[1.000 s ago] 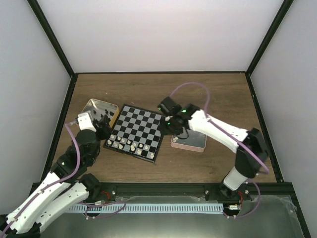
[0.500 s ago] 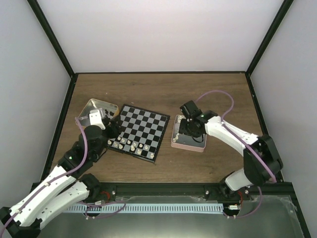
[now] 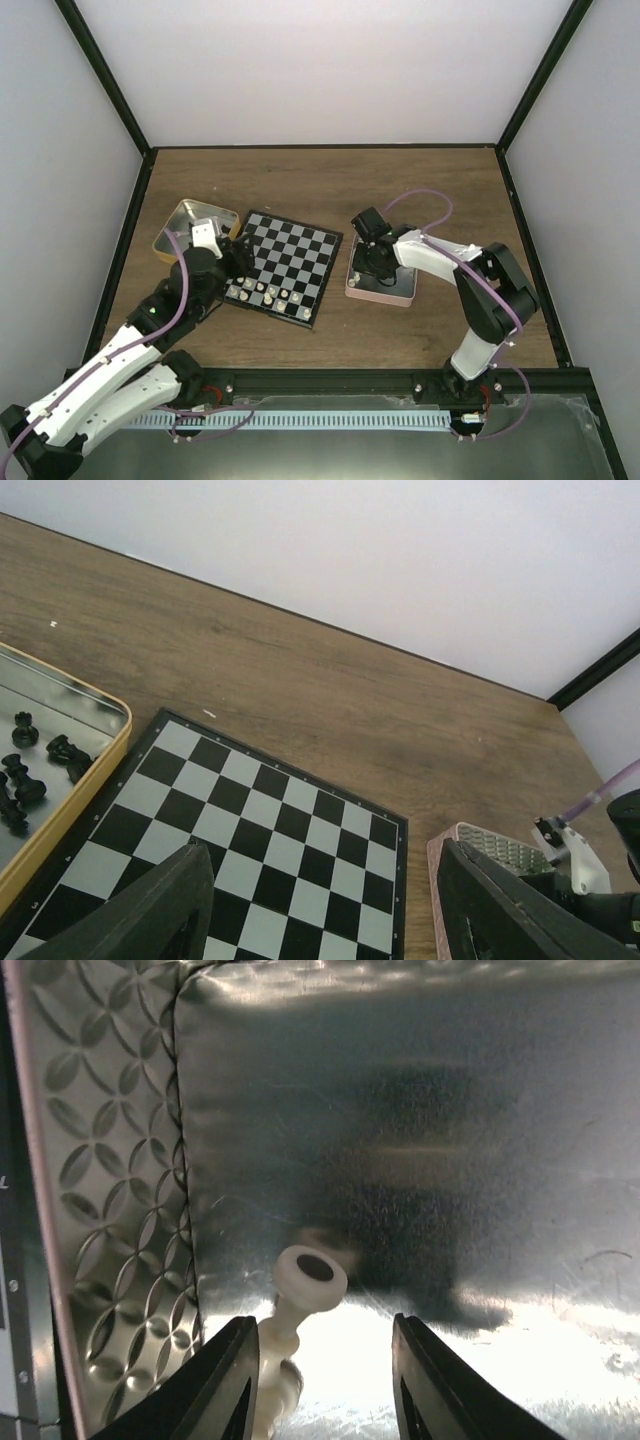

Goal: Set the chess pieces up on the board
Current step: Pick up the chess piece from the storage box, then place the chess piece on the chessboard.

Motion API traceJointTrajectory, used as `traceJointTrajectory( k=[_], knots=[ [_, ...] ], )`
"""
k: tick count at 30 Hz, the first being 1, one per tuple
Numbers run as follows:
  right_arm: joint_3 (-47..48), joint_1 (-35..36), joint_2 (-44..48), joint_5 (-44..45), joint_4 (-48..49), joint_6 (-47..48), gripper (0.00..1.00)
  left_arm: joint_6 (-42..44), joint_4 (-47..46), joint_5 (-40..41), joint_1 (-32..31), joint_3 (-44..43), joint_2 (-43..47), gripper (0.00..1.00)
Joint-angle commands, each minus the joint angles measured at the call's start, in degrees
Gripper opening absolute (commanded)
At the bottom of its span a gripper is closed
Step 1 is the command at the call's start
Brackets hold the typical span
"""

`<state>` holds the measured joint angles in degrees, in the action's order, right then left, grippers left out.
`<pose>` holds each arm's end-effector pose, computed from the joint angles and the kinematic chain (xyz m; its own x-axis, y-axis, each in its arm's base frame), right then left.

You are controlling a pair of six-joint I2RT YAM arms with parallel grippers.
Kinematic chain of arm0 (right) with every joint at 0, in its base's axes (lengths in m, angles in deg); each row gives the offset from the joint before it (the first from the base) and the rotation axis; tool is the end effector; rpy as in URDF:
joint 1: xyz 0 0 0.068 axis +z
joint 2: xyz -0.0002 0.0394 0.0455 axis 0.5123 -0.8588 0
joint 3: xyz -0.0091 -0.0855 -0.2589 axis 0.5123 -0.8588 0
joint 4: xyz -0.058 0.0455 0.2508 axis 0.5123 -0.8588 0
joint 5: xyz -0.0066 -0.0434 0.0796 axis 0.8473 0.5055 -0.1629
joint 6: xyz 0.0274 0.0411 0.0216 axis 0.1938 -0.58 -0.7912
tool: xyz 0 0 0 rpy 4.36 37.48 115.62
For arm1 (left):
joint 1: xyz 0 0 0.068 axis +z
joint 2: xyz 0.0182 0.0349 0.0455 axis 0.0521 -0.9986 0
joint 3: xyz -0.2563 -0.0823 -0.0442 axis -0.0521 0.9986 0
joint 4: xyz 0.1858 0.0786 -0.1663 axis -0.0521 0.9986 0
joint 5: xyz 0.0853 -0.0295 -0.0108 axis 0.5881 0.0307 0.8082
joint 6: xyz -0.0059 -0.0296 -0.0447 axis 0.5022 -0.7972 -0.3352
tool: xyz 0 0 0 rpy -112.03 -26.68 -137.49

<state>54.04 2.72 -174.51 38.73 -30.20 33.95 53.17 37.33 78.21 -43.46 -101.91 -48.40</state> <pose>0.2621 0.1723 0.1688 -0.9333 0.2476 -0.2602 0.1914 0.9558 0.2233 0.1315 -0.0940 0.2960 -0.3941 -0.3472 -0.8509 0.1177 0.8992 -0.4215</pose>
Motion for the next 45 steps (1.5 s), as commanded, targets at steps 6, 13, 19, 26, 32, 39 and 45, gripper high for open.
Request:
traceJointTrajectory(
  k=[6, 13, 19, 26, 32, 39, 45],
  knots=[
    [2.25, -0.22, -4.38, 2.89, 2.42, -1.08, 0.27, -0.63, -2.83, -1.34, 0.22, -0.73, -2.02, 0.63],
    [1.37, -0.23, -4.19, 4.95, 4.28, -1.35, 0.15, -0.77, -2.86, -2.27, 0.23, -0.61, -2.25, 0.63],
    [-0.63, -0.18, 0.41, 4.84, 8.88, -0.73, 0.12, -0.74, -3.01, -4.04, 0.24, -0.41, -2.16, 0.63],
    [-3.57, -0.21, 11.18, 2.98, 12.56, -5.96, 0.13, -0.35, -8.25, -11.09, 0.22, 1.66, -2.37, 0.67],
    [-6.21, -0.13, 18.44, -9.39, 17.54, -18.54, 0.13, -0.34, -17.38, -19.79, 0.22, 4.32, -4.92, 0.71],
    [-10.10, 0.66, 20.08, -24.56, 28.51, -33.35, 0.12, 0.17, -26.67, -26.90, -0.03, 6.67, -10.95, 0.72],
    [-11.28, 3.72, 18.66, -31.04, 36.13, -43.83, 0.12, -1.57, -32.45, -26.69, -2.36, 8.56, -14.97, 0.72]
  ],
)
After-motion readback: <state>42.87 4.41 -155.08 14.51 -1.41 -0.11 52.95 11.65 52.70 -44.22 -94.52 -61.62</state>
